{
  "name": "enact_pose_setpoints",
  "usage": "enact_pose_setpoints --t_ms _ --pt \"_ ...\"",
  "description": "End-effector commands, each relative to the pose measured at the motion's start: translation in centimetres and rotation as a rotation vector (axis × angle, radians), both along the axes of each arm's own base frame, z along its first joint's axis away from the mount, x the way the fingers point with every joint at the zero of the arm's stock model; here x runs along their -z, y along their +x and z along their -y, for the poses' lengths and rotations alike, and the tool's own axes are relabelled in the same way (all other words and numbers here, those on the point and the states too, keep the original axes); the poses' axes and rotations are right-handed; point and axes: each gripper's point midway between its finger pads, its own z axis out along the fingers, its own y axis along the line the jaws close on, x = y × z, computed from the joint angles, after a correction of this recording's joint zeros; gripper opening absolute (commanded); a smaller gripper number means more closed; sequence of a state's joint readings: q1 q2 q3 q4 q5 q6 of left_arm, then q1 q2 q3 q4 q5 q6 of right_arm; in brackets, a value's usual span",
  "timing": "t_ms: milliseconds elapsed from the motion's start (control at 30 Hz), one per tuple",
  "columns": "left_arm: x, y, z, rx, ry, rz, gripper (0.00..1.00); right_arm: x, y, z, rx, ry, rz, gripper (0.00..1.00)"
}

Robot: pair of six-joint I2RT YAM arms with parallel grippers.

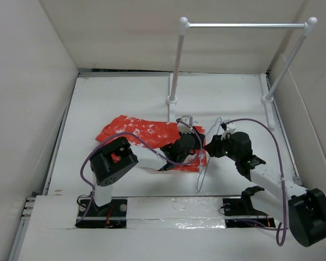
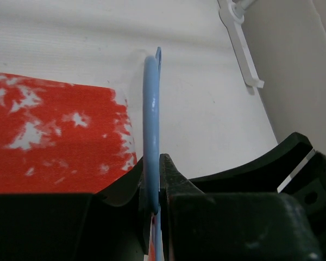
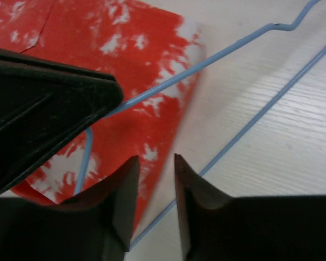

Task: Place the trousers on the hanger

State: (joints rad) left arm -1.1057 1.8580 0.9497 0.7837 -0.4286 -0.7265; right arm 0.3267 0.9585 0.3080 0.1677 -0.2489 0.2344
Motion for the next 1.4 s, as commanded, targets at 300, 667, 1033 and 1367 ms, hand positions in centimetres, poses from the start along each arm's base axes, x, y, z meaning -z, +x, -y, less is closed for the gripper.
enact_pose_setpoints --t_ms 300,667,1033,1367 --pt "-1.2 1.1 -1.7 -0.134 -0.071 0.029 0.00 2.0 1.6 -3.8 0.027 0.072 0.013 0.58" --pt "-0.1 1.0 -2.1 -0.116 -0.045 0.023 0.00 2.5 1.6 -2.9 0.114 -0.017 0.015 0.62" --pt "0.9 1.2 -2.7 -0.125 -0.013 0.018 0.00 4.0 1.3 -3.7 0.081 -0.042 -0.020 0.46" --pt "1.9 1.6 -5.7 -0.172 0.058 0.053 0.00 2.7 0.4 -4.4 0.023 0.047 0.008 0.00"
